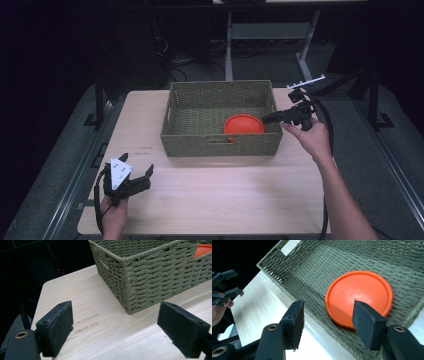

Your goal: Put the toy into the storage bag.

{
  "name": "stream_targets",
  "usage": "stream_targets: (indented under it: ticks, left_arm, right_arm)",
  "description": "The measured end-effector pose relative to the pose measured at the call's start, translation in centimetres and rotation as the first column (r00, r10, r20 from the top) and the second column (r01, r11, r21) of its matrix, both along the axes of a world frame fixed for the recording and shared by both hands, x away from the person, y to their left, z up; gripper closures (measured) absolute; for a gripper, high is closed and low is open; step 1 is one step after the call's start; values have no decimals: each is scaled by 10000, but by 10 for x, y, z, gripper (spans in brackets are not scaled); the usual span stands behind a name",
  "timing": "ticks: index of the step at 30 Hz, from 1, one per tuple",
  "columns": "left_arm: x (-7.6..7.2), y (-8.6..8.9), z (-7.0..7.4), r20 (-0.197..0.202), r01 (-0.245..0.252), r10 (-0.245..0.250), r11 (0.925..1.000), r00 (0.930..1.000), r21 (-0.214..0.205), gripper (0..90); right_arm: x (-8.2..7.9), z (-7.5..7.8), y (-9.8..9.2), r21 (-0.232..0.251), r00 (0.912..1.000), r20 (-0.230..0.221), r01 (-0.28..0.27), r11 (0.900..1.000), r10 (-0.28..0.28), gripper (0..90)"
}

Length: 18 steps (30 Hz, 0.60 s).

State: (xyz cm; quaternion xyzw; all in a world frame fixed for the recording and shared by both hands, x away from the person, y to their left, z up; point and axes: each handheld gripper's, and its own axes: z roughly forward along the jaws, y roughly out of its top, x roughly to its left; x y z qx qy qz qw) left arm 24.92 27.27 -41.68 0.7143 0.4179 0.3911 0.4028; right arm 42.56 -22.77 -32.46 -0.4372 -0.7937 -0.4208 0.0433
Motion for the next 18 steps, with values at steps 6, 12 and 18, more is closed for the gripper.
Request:
stream_targets:
  ticks: [6, 12, 18]
  left_arm:
    - [0, -1, 0, -5, 2, -2, 10000, 10000, 2, 128]
    - [0, 0, 0, -3, -15, 15, 10000, 10000, 26, 128]
    - [0, -1, -1, -9, 10, -10, 10000, 10000, 18, 128]
  right_arm:
    - [-13, 0, -7, 78, 9997, 239, 0, 10000, -2, 402]
    - [-25, -4, -20, 242, 9995, 314, 42, 9997, -50, 392]
    - [-39, -11, -30, 343, 9992, 396, 20, 9994, -34, 386]
